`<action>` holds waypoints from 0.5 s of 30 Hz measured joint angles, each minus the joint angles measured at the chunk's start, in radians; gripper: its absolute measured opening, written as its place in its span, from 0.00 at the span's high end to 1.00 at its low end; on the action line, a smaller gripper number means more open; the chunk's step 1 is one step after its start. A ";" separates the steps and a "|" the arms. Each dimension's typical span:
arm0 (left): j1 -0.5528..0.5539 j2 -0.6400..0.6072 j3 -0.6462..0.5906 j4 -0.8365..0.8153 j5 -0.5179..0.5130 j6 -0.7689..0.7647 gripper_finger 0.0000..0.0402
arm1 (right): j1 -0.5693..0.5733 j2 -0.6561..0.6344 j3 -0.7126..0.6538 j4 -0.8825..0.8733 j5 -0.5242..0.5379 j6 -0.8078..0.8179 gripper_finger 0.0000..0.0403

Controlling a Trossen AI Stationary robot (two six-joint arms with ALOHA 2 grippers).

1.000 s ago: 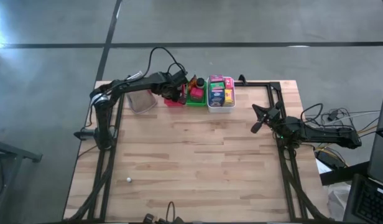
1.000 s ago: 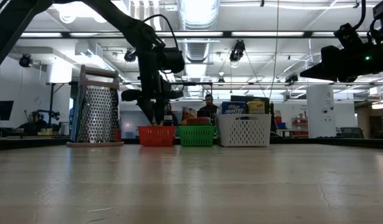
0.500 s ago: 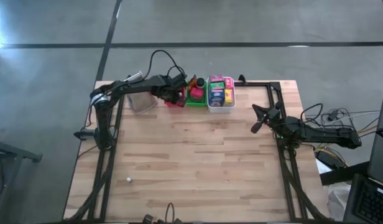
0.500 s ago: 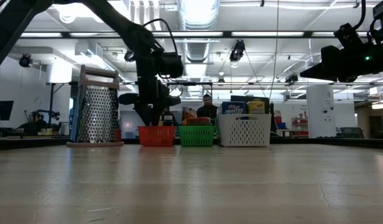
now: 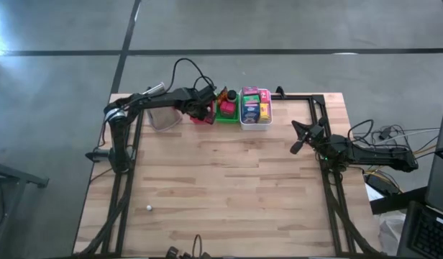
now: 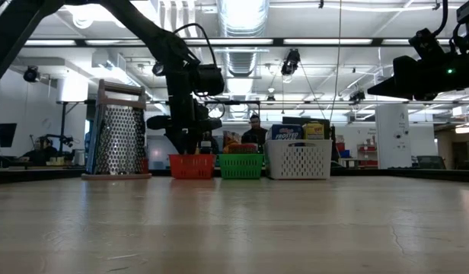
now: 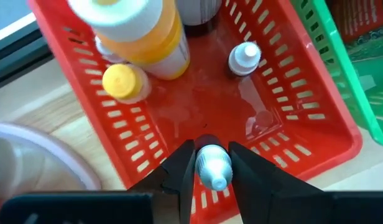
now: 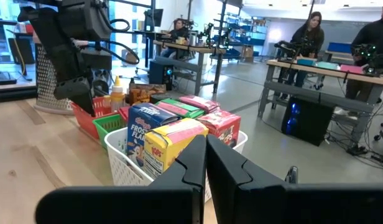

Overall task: Pick & Place Kitchen Items
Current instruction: Put the small black food coloring bottle into the red bin

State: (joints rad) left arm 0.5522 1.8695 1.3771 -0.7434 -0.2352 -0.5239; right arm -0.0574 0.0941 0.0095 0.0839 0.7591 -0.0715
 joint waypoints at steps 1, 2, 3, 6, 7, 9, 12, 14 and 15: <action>0.000 0.000 -0.006 0.012 0.002 0.006 0.76 | 0.000 0.000 0.000 0.000 0.000 0.000 0.98; 0.001 0.000 -0.011 0.018 0.010 0.010 0.76 | 0.000 0.000 0.000 0.000 0.000 0.000 0.98; 0.003 0.000 -0.016 0.020 0.016 0.011 0.76 | 0.000 0.000 0.000 0.000 0.000 0.000 0.98; 0.003 -0.001 -0.041 0.048 0.017 0.012 0.76 | 0.000 0.000 0.000 0.000 0.000 0.000 0.98; 0.005 -0.001 -0.044 0.049 0.017 0.014 0.76 | 0.000 0.000 0.000 0.000 0.000 0.000 0.98; 0.006 -0.001 -0.050 0.057 0.018 0.023 0.76 | 0.000 0.000 0.000 0.000 0.000 0.000 0.98; 0.012 -0.001 -0.056 0.072 0.028 0.035 0.76 | 0.000 0.000 0.000 0.000 0.000 0.000 0.98; 0.019 -0.001 -0.057 0.071 0.042 0.043 0.76 | 0.000 0.000 0.000 0.000 0.000 0.000 0.98; 0.021 -0.001 -0.057 0.071 0.044 0.048 0.76 | 0.000 0.000 0.000 0.000 0.000 0.000 0.98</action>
State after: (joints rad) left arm 0.5730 1.8686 1.3201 -0.6724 -0.1910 -0.4759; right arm -0.0575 0.0943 0.0093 0.0841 0.7593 -0.0715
